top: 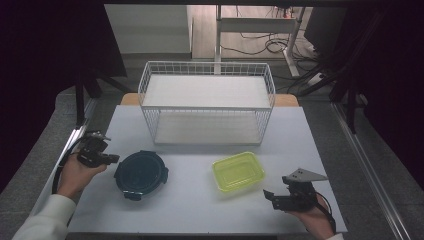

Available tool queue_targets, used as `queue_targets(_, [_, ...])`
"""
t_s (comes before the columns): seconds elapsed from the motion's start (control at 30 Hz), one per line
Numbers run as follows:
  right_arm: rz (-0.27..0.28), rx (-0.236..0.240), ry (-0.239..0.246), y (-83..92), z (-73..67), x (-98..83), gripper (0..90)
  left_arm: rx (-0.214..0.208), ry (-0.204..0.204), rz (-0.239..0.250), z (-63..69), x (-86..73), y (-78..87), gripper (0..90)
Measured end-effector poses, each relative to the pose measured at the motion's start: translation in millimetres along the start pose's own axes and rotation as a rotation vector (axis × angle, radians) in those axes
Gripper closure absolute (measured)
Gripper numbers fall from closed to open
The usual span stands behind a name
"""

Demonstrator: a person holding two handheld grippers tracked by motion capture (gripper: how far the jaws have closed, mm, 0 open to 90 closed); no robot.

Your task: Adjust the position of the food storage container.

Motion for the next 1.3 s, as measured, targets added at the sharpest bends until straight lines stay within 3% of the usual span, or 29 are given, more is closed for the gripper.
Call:
queue_targets(0.2, [-0.001,0.002,0.007,-0.9,-1.2,0.3,16.1,-0.035,0.01,-0.023,1.6,-10.5,-8.9,90.0])
queue_targets(0.77, [-0.01,-0.001,0.012,-3.1,-0.8,-0.5,16.1,-0.039,0.003,-0.034,9.0,-12.3,-20.4,90.0])
queue_targets(1.3, [-0.014,0.001,0.015,-3.6,-1.1,-0.6,16.1,-0.121,-0.025,-0.01,40.2,-4.2,-29.4,90.0])
Point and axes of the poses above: each handheld gripper's, and its own axes: y roughly backward along the jaws, x roughly out of its top, z roughly to its right, the point moved 2 cm from there along -y, roughly forward along the jaws, and after that the axes turned 11 degrees about z, right-handed, at the moved point
